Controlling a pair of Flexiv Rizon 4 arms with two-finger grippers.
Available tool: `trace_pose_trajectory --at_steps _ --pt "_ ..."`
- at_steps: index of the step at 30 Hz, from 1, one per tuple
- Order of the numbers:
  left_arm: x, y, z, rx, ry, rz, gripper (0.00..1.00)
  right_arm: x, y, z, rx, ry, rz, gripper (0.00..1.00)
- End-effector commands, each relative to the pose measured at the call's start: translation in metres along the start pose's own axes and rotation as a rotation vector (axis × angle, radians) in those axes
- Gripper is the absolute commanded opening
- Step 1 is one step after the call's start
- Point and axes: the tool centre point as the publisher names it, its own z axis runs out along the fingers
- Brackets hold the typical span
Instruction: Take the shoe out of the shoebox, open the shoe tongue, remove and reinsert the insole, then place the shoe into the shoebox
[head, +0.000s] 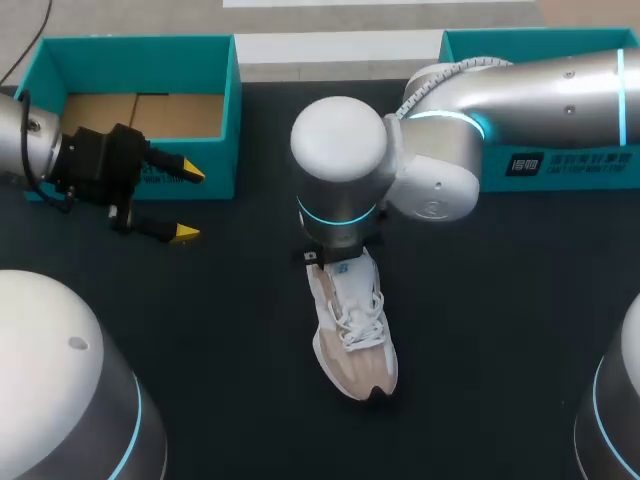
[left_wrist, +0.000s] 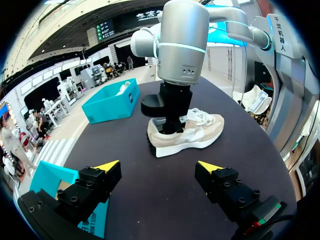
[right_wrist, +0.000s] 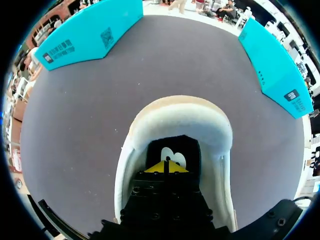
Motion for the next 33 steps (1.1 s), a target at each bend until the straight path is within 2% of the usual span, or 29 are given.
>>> trace_pose_trajectory --at_steps 1,7,16,23,25,33 --pt "0.001 0.000 0.000 -0.002 -0.001 0.000 1.00 0.000 -0.007 0.006 0.038 -0.012 -0.009 0.00" --pt "0.001 0.000 0.000 -0.002 -0.001 0.000 1.00 -0.004 -0.014 -0.001 0.075 -0.048 -0.032 0.00" --pt "0.001 0.000 0.000 -0.002 -0.001 0.000 1.00 -0.011 -0.006 -0.034 0.127 -0.102 -0.028 0.00" --pt "0.001 0.000 0.000 -0.002 -0.001 0.000 1.00 -0.016 -0.006 -0.058 0.249 -0.146 -0.029 0.00" --pt "0.001 0.000 0.000 -0.002 -0.001 0.000 1.00 -0.019 -0.005 -0.066 0.255 -0.199 -0.057 0.00" --pt "0.001 0.000 0.000 -0.002 -0.001 0.000 1.00 -0.019 -0.005 -0.066 0.255 -0.199 -0.057 0.00"
